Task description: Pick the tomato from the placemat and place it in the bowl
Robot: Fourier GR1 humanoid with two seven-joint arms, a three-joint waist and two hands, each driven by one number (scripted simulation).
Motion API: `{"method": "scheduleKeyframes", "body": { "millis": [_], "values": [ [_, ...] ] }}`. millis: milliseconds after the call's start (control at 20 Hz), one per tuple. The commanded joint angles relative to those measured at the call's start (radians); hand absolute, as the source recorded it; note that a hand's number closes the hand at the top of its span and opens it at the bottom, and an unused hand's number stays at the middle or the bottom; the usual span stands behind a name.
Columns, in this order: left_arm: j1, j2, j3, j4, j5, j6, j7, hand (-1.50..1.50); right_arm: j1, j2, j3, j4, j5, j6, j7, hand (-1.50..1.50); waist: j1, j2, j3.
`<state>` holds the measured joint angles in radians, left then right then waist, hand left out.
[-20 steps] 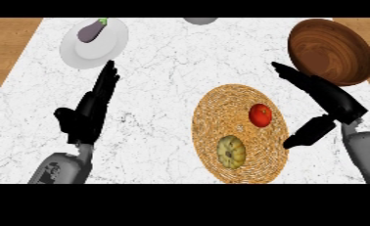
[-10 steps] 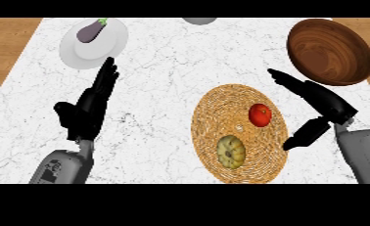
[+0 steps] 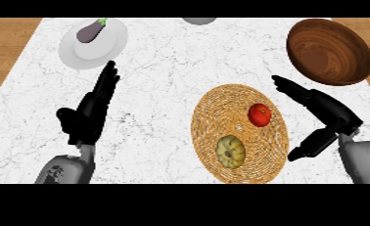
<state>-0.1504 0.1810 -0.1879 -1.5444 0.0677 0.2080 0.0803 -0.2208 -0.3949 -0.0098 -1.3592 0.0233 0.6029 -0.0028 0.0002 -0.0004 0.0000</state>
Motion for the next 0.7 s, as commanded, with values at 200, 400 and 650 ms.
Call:
{"method": "scheduleKeyframes", "body": {
  "millis": [200,400,650],
  "values": [
    [0.011,-0.001,0.056,-0.053,-0.007,-0.061,0.043,0.0,-0.05,0.063,-0.032,0.146,0.029,0.016,-0.024,-1.5,0.005,0.0,0.0],
    [0.013,-0.015,0.085,-0.009,-0.007,-0.107,-0.003,0.0,0.01,0.117,-0.016,0.083,0.043,0.001,-0.009,-1.5,0.001,0.0,0.0],
    [-0.046,-0.018,0.132,0.042,-0.006,-0.125,0.001,0.0,0.007,0.094,-0.021,0.225,0.136,-0.005,-0.173,-1.5,0.002,0.001,0.0]
  ]
}}
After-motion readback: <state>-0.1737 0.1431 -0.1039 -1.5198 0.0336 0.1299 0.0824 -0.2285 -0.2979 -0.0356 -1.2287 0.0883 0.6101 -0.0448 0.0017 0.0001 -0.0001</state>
